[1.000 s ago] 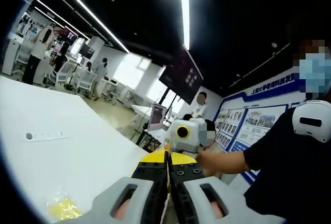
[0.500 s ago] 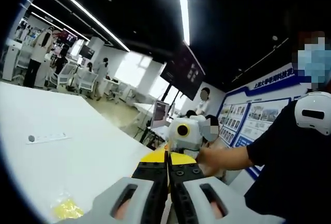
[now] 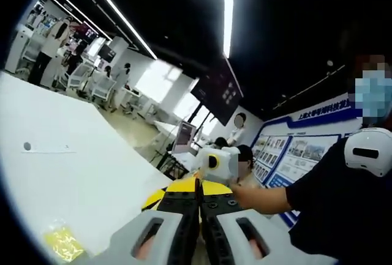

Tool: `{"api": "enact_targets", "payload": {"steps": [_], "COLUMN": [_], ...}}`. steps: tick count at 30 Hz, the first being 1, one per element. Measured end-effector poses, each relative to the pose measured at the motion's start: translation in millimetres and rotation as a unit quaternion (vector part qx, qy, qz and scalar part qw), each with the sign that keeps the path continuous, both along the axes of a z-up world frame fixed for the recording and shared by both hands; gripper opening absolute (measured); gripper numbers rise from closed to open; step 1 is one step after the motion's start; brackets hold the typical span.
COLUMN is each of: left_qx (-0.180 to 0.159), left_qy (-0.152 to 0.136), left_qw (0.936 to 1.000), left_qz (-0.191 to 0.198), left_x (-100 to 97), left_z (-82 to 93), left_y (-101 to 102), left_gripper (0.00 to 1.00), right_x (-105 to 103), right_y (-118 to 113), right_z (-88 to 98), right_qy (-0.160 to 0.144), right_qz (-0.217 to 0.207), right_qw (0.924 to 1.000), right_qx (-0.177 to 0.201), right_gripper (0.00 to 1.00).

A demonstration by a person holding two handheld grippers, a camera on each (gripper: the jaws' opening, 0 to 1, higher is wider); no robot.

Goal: Compare the silicone blocks by pressing each to a similar depth, holding the contact briefly, and releasing to observe deformation and rebound differences across the visible hardness samples.

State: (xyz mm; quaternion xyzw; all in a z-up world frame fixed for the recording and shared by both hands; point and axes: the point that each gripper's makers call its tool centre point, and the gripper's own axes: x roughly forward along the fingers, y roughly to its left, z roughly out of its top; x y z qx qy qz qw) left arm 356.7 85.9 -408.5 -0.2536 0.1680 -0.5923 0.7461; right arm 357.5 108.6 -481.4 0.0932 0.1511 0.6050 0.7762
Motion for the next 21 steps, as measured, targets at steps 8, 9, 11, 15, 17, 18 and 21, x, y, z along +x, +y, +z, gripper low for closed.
{"api": "enact_targets", "payload": {"steps": [8, 9, 11, 15, 17, 18, 21], "left_qx": [-0.011, -0.012, -0.013, -0.014, -0.017, -0.019, -0.02], "left_qy": [0.02, 0.021, 0.022, 0.026, 0.027, 0.028, 0.03], "left_qw": [0.9997, 0.9997, 0.9997, 0.9996, 0.9995, 0.9994, 0.9993], "left_qz": [-0.003, -0.002, -0.003, -0.002, -0.003, -0.003, -0.005], "left_x": [3.9, 4.3, 4.7, 6.5, 6.8, 6.8, 7.1], "left_z": [-5.2, -5.2, -5.5, -6.8, -6.7, -6.6, -7.7], "left_y": [-7.8, -9.0, -10.8, -13.6, -14.7, -15.4, -18.6], "left_gripper": [0.0, 0.0, 0.0, 0.0, 0.0, 0.0, 0.0], "right_x": [11.8, 13.9, 17.2, 18.7, 20.3, 20.3, 19.5], "right_y": [-12.7, -15.6, -21.7, -30.2, -33.6, -36.2, -39.1], "right_z": [-6.1, -5.3, -3.8, -1.5, -0.4, -1.3, -1.9], "right_qy": [-0.03, -0.038, -0.044, -0.039, -0.049, -0.055, -0.057], "right_qz": [-0.048, -0.058, -0.075, -0.088, -0.1, -0.104, -0.111], "right_qw": [0.9984, 0.9975, 0.9961, 0.995, 0.9934, 0.9928, 0.992], "right_qx": [0.003, 0.008, 0.014, 0.025, 0.028, 0.023, 0.019], "right_gripper": [0.59, 0.69, 0.75, 0.79, 0.85, 0.87, 0.93]}}
